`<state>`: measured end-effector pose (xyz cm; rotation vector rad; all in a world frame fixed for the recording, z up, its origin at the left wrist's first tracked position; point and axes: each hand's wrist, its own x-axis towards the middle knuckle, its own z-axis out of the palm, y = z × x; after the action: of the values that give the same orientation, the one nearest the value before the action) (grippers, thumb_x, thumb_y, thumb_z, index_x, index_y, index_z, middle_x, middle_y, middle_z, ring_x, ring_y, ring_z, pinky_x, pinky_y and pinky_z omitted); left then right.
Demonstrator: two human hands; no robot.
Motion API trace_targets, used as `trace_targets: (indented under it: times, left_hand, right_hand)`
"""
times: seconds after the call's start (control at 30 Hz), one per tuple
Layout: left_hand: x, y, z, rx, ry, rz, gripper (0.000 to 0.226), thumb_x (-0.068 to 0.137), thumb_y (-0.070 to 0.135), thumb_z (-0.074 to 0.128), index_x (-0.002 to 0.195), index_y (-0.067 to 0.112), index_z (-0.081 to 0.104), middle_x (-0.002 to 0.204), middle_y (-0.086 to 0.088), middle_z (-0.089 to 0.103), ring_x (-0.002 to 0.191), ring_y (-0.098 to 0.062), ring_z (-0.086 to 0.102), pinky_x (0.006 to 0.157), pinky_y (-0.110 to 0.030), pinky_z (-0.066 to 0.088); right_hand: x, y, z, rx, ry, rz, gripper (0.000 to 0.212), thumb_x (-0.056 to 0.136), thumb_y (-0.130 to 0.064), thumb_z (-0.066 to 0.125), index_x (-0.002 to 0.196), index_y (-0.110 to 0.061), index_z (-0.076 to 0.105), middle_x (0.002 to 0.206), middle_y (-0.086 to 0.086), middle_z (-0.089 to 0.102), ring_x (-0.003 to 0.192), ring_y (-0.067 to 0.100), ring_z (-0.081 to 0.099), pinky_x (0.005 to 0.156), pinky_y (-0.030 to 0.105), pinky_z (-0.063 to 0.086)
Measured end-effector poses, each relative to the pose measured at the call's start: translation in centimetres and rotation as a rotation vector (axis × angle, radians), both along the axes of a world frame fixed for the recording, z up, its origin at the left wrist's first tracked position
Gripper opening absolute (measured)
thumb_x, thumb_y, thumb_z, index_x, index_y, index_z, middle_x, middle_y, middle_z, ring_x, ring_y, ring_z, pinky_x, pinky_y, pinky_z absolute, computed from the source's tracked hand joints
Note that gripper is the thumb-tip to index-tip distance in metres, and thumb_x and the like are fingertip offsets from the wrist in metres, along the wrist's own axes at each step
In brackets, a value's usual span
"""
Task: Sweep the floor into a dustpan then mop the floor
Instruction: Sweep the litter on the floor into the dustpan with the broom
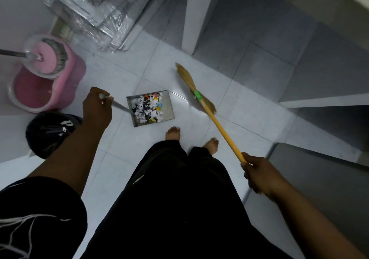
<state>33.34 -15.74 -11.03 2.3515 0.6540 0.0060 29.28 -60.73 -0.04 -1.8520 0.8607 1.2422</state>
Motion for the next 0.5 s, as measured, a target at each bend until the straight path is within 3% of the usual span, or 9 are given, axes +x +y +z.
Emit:
trace_targets:
  times: [0.03,0.1,0.13,0.2,0.27,0.37,0.43,0.5]
  left_hand:
    - [-0.5,0.1,-0.2,-0.006,0.013,0.009,0.012,0.092,0.005,0.061,0.093,0.016,0.055,0.082,0.003,0.057,0.077,0.002,0.056,0.078,-0.016,0.047]
    - [-1.4,0.2,-0.7,-0.007,0.052,0.009,0.008,0.092,0.004,0.060,0.099,0.001,0.057,0.091,-0.013,0.062,0.086,-0.021,0.062,0.081,-0.033,0.051]
    - [-1.7,0.2,-0.8,0.001,0.064,0.004,0.010,0.092,0.004,0.060,0.100,-0.002,0.057,0.094,-0.018,0.062,0.088,-0.027,0.061,0.079,-0.030,0.050]
    - [-2.0,0.2,-0.9,0.002,0.054,0.018,0.010,0.092,0.000,0.058,0.101,-0.005,0.056,0.091,-0.014,0.059,0.085,-0.023,0.059,0.070,-0.006,0.043]
    - [-2.2,0.2,-0.8,-0.013,0.061,0.050,0.010,0.092,-0.002,0.057,0.101,-0.006,0.056,0.092,-0.009,0.055,0.082,-0.018,0.056,0.065,0.003,0.038]
    - [-2.6,1.0,-0.5,-0.014,0.076,0.088,0.012,0.093,0.001,0.057,0.104,-0.006,0.056,0.093,-0.008,0.054,0.072,-0.003,0.050,0.066,0.000,0.036]
    - [-3.2,1.7,-0.2,-0.019,0.064,0.101,0.012,0.094,0.002,0.057,0.104,-0.006,0.056,0.092,-0.008,0.054,0.072,0.000,0.047,0.070,-0.012,0.041]
    - [-4.1,2.4,0.0,-0.030,0.047,0.119,0.008,0.094,0.001,0.056,0.102,0.002,0.056,0.085,-0.002,0.052,0.072,0.000,0.047,0.068,-0.005,0.039]
  right_hand:
    - [-0.1,1.3,-1.0,0.022,0.020,-0.002,0.026,0.097,-0.020,0.045,0.119,-0.026,0.057,0.060,0.002,0.037,0.042,0.013,0.029,0.042,0.022,0.024]
    - [-0.1,3.9,-2.2,0.084,0.035,0.029,0.021,0.096,-0.018,0.044,0.108,-0.018,0.061,0.055,0.000,0.040,0.039,0.013,0.034,0.040,0.022,0.028]
    - [0.1,5.0,-2.4,0.116,0.041,0.048,0.020,0.095,-0.019,0.044,0.103,-0.016,0.062,0.056,0.000,0.043,0.039,0.013,0.036,0.040,0.023,0.030]
    - [0.5,6.8,-2.2,0.171,0.055,0.044,0.019,0.095,-0.022,0.045,0.095,-0.019,0.064,0.062,0.004,0.048,0.040,0.014,0.038,0.039,0.024,0.033]
    - [0.8,7.6,-1.2,0.214,0.044,0.042,0.020,0.096,-0.026,0.046,0.092,-0.021,0.065,0.065,0.006,0.049,0.041,0.015,0.038,0.039,0.024,0.032]
    - [1.2,7.3,1.4,0.274,-0.004,0.102,0.022,0.098,-0.024,0.046,0.109,-0.027,0.065,0.060,0.003,0.048,0.041,0.017,0.036,0.041,0.026,0.030]
    - [1.5,6.5,3.5,0.309,-0.042,0.148,0.027,0.099,-0.024,0.046,0.115,-0.036,0.063,0.056,0.000,0.043,0.039,0.015,0.032,0.040,0.024,0.028]
    - [2.0,5.6,5.6,0.338,-0.051,0.162,0.033,0.099,-0.024,0.046,0.114,-0.050,0.060,0.055,-0.001,0.038,0.041,0.014,0.027,0.039,0.022,0.027]
